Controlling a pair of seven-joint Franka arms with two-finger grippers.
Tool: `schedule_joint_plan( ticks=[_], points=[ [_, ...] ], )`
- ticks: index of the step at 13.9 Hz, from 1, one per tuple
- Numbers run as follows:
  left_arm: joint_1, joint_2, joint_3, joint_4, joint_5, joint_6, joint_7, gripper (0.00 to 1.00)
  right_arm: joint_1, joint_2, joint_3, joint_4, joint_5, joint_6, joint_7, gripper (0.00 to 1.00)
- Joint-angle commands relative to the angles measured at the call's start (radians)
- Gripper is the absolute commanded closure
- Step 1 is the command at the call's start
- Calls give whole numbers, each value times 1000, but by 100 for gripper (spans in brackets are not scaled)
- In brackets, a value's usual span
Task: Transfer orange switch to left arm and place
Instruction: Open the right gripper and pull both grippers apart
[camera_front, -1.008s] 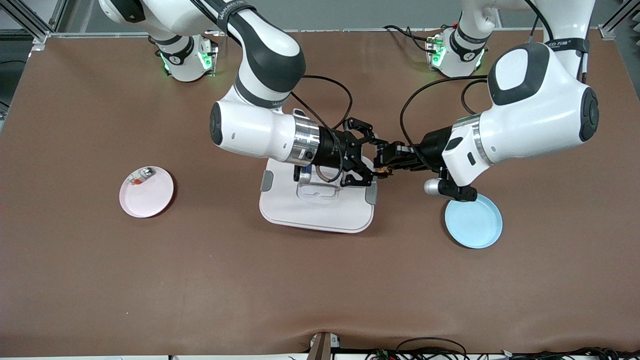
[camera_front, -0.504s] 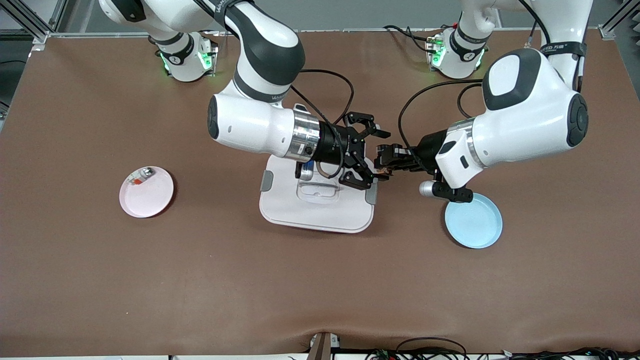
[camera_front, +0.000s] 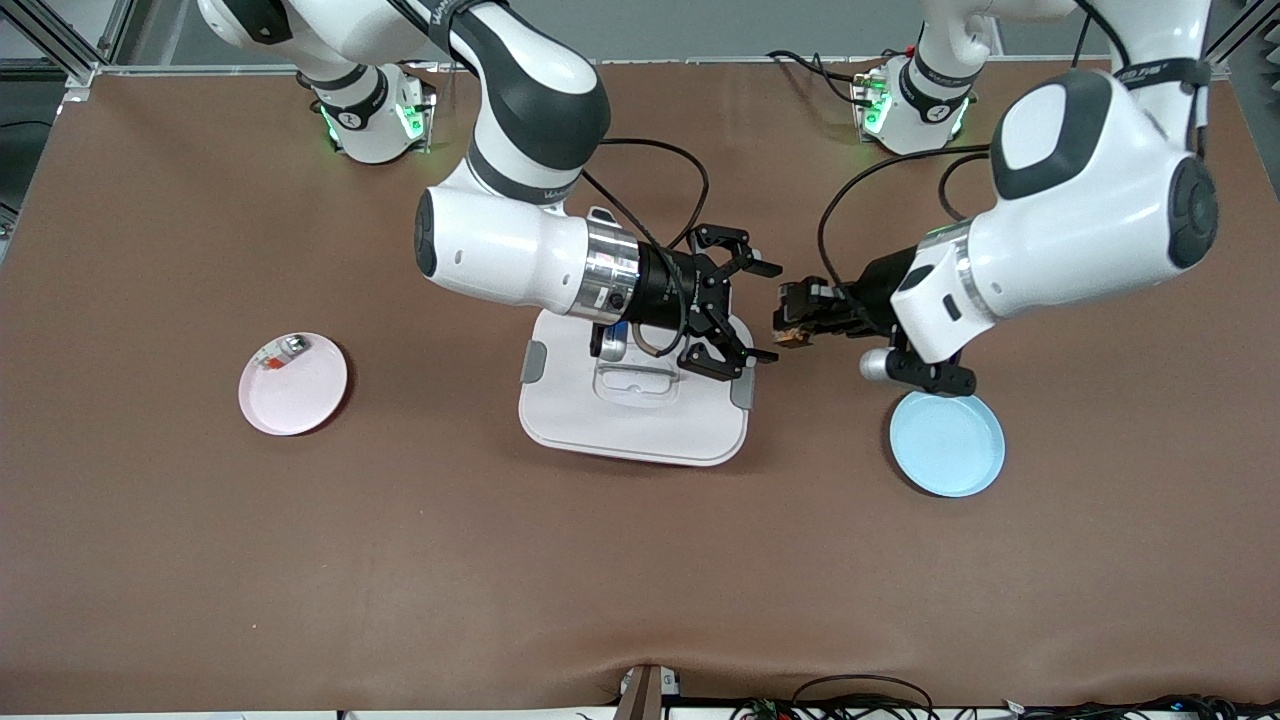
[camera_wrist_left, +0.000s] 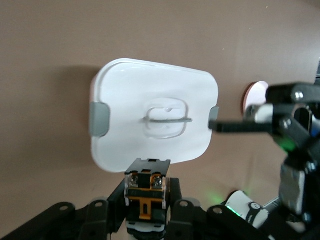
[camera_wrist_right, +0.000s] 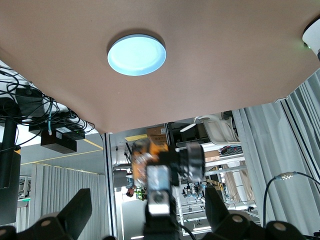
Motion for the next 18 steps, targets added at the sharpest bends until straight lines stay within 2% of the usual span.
schedule_joint_plan(
  ticks=[1, 3, 6, 8, 12, 15, 18],
  points=[
    [45, -55, 2, -3, 40, -96, 11, 100, 5, 2, -6, 12, 16, 4, 3, 0],
    [51, -86, 2, -3, 92, -141, 11, 100, -11, 1, -8, 11, -1, -17, -20, 0],
    [48, -121, -8, -2, 176, -196, 7, 100, -63, -7, -14, 11, -22, -138, -101, 0],
    [45, -155, -10, -2, 224, -226, -24, 100, -115, -8, -17, 11, -64, -261, -164, 0],
    [53, -176, 7, -2, 265, -301, -202, 100, -228, -16, -14, 12, -153, -541, -365, 0],
    [73, -176, 21, 15, 362, -350, -326, 100, -298, -48, -14, 17, -261, -733, -557, 0],
    [100, -175, 42, 17, 393, -365, -359, 100, -330, -71, -14, 17, -415, -871, -825, 0]
  ],
)
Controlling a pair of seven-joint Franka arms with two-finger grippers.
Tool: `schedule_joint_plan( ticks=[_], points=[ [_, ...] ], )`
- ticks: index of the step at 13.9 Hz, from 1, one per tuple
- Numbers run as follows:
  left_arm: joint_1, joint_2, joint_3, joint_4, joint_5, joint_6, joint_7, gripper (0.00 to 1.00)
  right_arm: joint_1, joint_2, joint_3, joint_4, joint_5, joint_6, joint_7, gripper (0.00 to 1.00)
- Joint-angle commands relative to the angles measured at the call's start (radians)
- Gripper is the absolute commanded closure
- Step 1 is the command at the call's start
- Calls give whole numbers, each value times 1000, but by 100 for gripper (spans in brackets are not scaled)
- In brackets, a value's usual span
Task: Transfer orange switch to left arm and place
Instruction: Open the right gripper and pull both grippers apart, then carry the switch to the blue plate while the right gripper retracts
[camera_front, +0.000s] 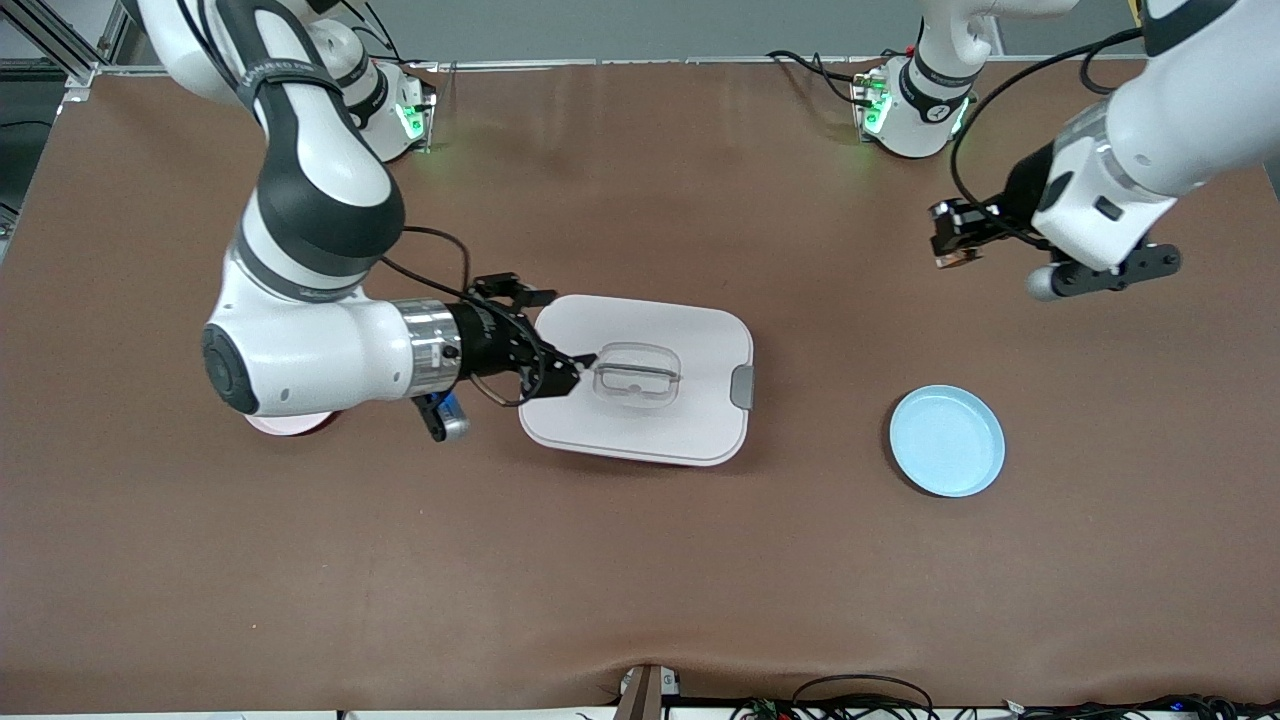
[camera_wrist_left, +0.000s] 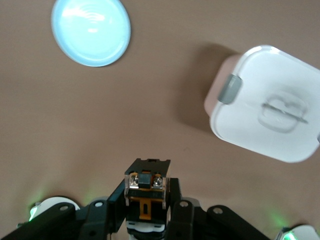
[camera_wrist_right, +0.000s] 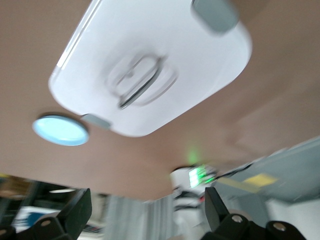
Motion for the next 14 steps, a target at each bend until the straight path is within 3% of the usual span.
schedule_joint_plan(
  ticks=[1, 6, 9, 14],
  points=[
    [13, -4, 28, 14, 38, -24, -54, 100, -34, -44, 13, -9, -131, -98, -232, 0],
    [30, 44, 106, 40, 42, -16, -290, 100, -101, -72, 12, -9, -387, -238, -657, 0],
    [48, 84, 108, 31, 103, 24, -373, 100, -161, -109, 12, -10, -533, -285, -898, 0],
    [53, 124, 108, -59, 133, 206, -647, 100, -293, -129, 13, -16, -651, -325, -1177, 0]
  ],
)
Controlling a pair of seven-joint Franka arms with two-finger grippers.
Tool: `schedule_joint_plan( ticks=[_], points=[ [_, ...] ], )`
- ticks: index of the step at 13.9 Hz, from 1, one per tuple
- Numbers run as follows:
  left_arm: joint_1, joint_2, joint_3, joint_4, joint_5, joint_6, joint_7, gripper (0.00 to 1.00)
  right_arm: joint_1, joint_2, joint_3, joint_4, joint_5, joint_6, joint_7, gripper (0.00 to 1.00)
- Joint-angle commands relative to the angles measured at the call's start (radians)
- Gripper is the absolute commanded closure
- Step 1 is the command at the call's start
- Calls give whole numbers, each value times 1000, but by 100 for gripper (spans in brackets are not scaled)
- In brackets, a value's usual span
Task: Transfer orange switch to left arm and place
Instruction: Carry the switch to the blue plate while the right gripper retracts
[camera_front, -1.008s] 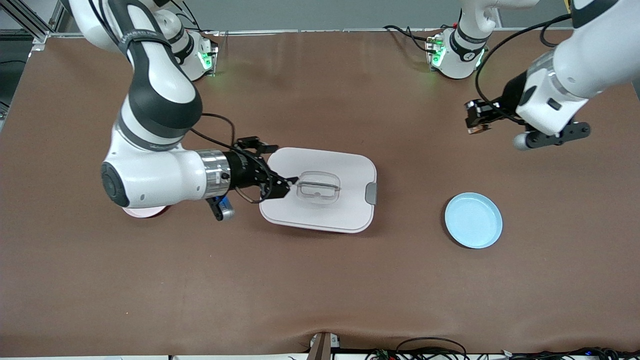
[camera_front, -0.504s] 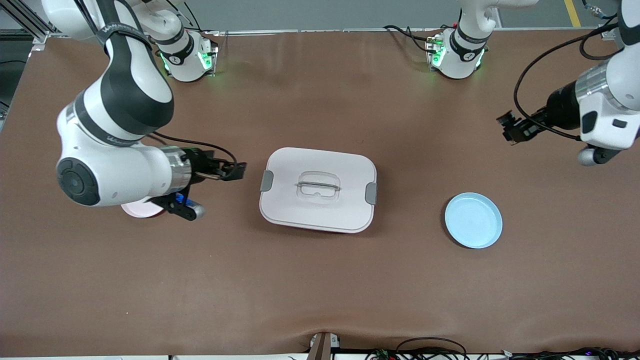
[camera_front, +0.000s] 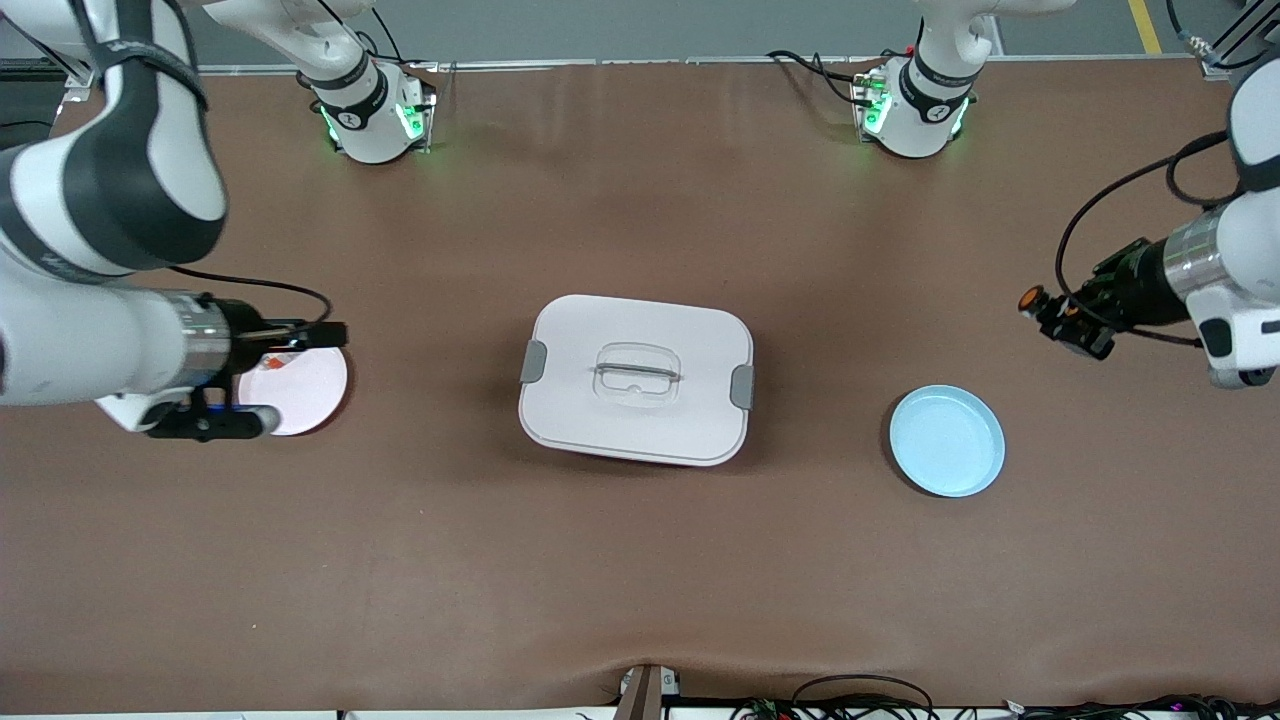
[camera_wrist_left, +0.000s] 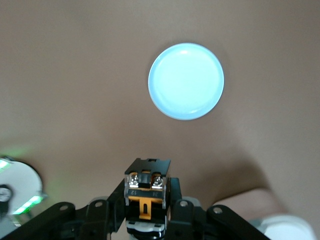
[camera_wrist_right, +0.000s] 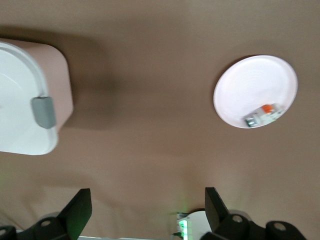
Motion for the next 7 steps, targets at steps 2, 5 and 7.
schedule_joint_plan(
  ticks=[2, 5, 7],
  points=[
    [-4, -7, -1, -130, 62, 173, -170, 100, -96, -28, 16, -17, -70, -49, -102, 0],
    [-7, -10, -4, -283, 133, 364, -293, 100, -152, -60, 18, -17, -76, -57, -104, 0],
    [-2, -4, -4, -355, 133, 469, -297, 100, -159, -71, 15, -15, -76, -51, -102, 0]
  ],
)
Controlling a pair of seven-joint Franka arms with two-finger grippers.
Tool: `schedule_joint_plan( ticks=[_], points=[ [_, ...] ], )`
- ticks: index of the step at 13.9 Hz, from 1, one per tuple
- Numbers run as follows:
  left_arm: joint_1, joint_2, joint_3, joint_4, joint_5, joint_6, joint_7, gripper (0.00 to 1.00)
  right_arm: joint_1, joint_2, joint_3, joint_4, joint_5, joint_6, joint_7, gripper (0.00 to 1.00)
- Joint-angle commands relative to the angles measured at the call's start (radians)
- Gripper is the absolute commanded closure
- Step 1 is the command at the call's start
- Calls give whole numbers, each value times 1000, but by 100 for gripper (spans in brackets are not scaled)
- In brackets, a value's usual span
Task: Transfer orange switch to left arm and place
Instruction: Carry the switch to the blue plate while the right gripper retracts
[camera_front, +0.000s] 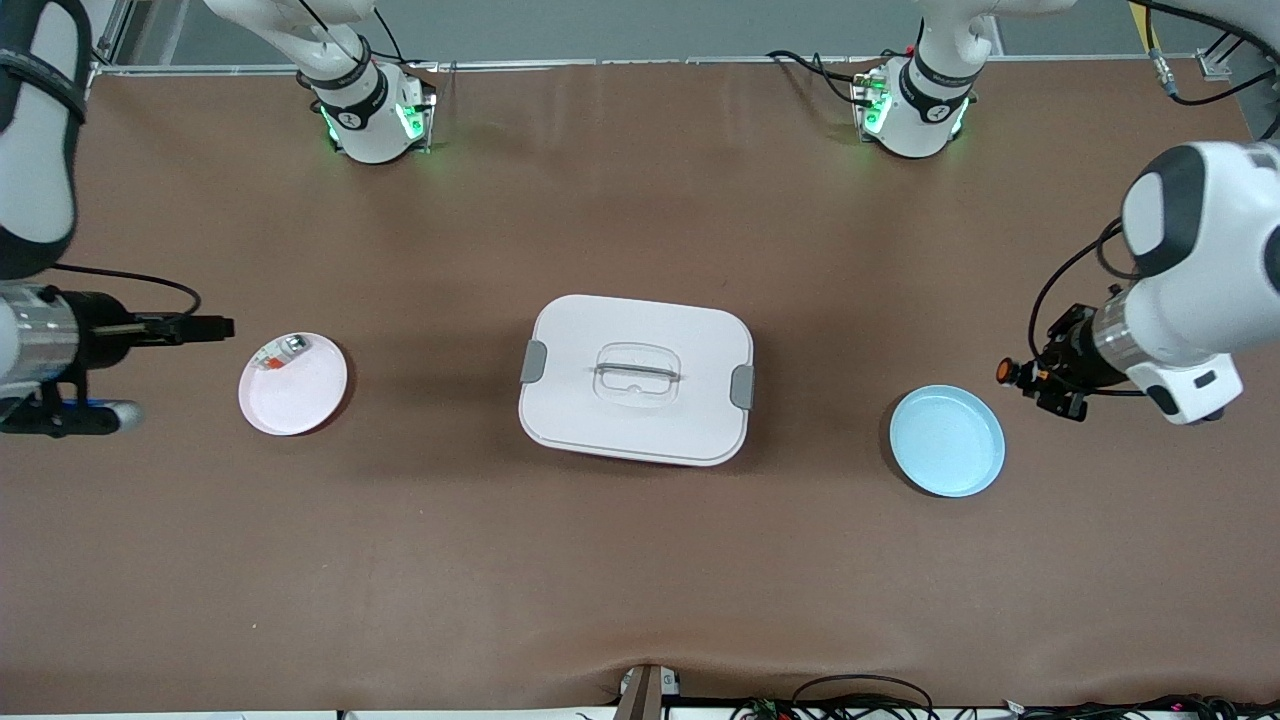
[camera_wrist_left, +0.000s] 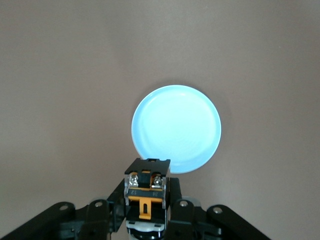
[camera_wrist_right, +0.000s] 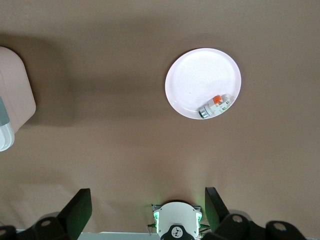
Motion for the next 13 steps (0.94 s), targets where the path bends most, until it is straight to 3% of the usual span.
schedule_joint_plan(
  ticks=[1, 7, 13],
  points=[
    [3, -22, -2, -120, 25, 137, -29, 100, -10, -43, 16, -17, -31, -1, 4, 0],
    [12, 35, 1, -210, 52, 278, -38, 100, 12, -53, 25, -23, -63, -52, -3, 0],
    [14, 149, 0, -188, 94, 357, -73, 100, 16, -46, 17, 9, -97, -29, 8, 0]
  ],
)
